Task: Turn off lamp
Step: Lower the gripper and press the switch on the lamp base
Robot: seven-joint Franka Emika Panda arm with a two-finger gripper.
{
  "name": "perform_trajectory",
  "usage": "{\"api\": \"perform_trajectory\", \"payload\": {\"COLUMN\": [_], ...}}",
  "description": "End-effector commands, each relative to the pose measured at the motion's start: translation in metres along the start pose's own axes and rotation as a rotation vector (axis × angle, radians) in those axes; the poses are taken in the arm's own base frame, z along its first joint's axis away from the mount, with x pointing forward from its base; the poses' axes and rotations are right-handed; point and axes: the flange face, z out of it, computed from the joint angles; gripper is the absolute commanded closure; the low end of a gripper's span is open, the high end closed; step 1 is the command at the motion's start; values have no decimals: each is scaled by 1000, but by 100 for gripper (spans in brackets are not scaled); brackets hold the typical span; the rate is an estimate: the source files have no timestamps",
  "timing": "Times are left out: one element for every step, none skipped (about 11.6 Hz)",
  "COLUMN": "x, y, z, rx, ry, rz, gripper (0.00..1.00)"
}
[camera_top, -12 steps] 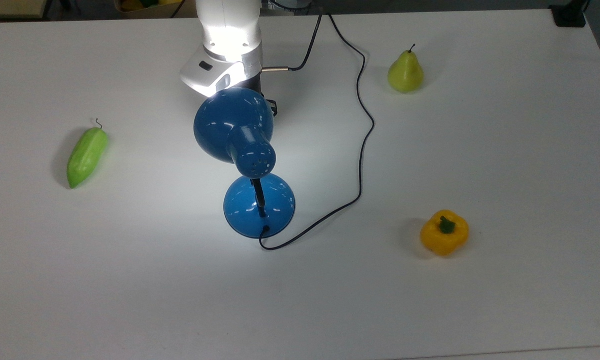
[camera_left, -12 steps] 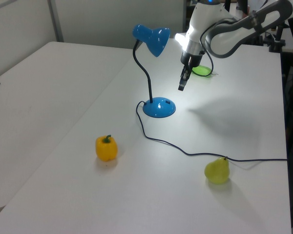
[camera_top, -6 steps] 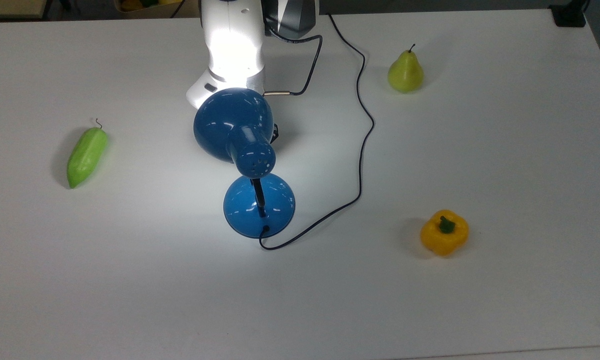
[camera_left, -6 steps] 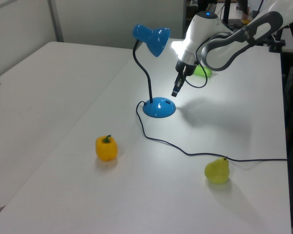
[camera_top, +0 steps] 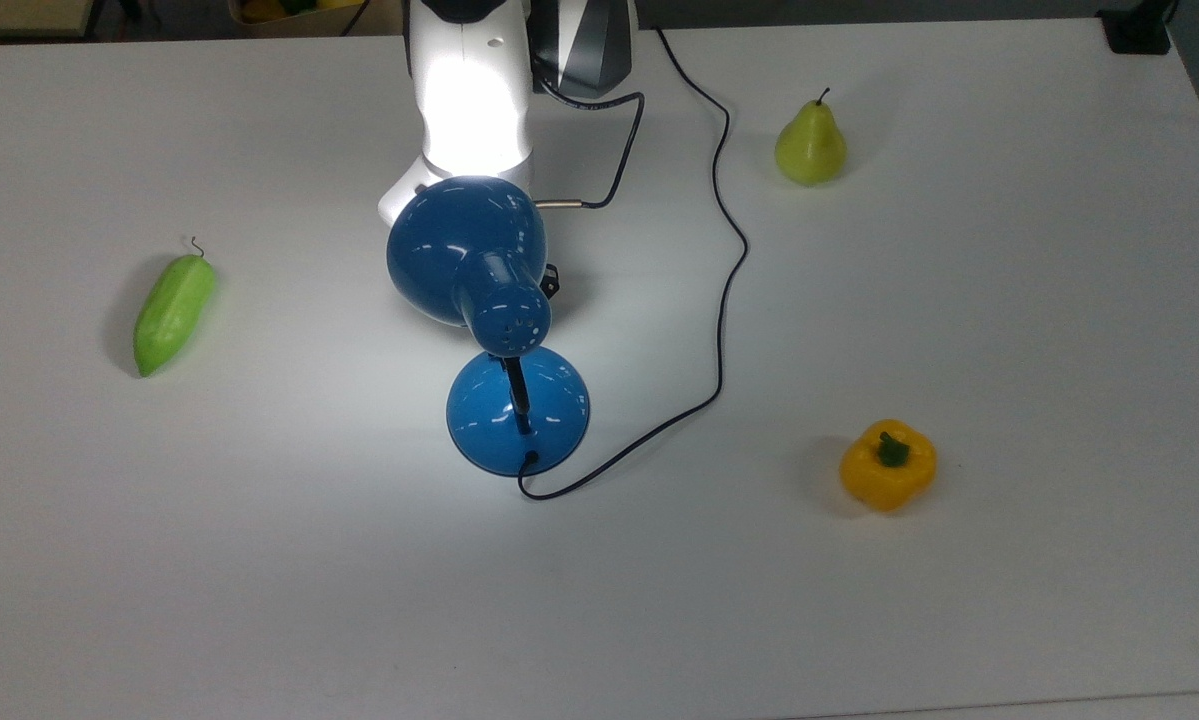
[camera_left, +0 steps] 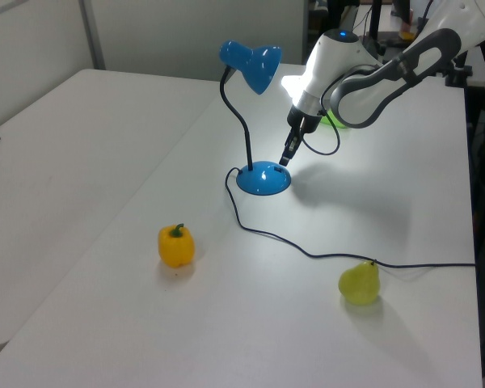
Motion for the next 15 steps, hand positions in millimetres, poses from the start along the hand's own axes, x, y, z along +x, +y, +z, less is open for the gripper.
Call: {"api": "perform_trajectory", "payload": {"x": [0,0,-1,-2,-2,-3,-5,-5,-6,-6,-7,-8,-11,-14,-17], "y": [-6,-6,-6,-7,-7,-7,-9,-9,-9,-10,-10,-10,-11,-11,-12], "z": [4,5,6,8,10,11,12,12,14,14,15,17,19,21,23], "rx": [-9,-10,-9,-8,-8,-8,-7,-8,-9,-8,-7,-7,-9,-14,-14], "ry": [32,33,30,27,24,21,18,18,15,14,12,8,1,-6,-14], "rz": [6,4,4,3,3,1,-1,-2,-5,-8,-7,-8,-15,-27,-28], "gripper": [100,100,100,100,100,100,100,100,100,100,100,100,100,100,100]}}
